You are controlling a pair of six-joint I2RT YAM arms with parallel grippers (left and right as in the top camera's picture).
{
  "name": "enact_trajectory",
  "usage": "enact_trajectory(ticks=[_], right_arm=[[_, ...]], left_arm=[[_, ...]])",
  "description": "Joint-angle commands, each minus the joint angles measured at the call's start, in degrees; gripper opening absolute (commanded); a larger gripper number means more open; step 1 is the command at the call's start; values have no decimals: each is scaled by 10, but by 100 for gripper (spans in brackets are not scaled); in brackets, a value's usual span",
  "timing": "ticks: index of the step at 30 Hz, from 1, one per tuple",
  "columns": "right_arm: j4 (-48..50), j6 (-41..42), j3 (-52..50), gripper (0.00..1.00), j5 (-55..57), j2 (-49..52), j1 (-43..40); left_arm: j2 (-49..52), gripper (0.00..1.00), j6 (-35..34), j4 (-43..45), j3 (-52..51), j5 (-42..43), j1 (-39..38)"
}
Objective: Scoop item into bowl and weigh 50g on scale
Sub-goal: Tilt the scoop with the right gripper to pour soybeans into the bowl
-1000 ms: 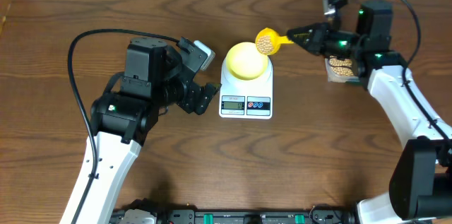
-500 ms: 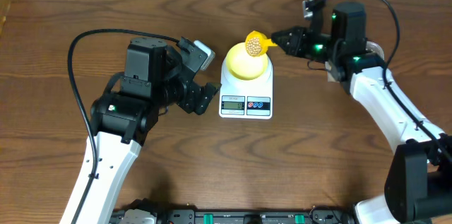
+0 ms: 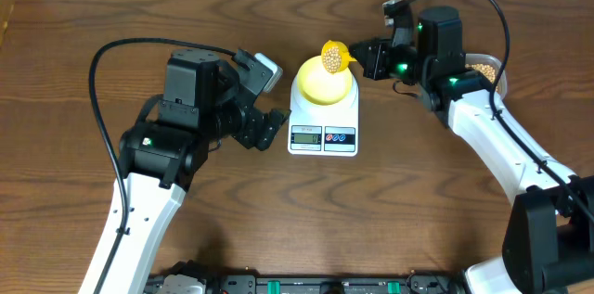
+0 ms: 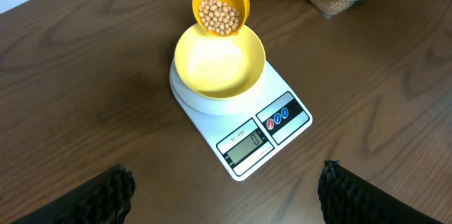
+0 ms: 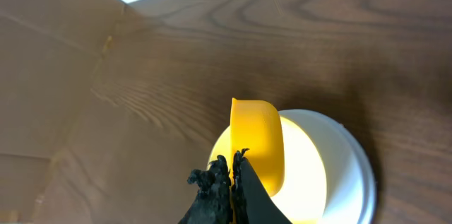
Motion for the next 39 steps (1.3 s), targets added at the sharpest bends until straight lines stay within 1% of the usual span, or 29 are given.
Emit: enact_trajectory(ticks=[1,14,25,39], right_arm=[[-2,-73,-2,1,12,3,9],[-11,-174,-2,1,15,3,19],[-19,-194,-2,1,30,3,19],[-19,-283,-2,1,30,3,36]], left_arm=[[1,86,4,-2,-9,11,2],[1,85,4,-2,-9,11,2],[1,85,4,-2,-9,11,2],[1,86,4,-2,-9,11,2]])
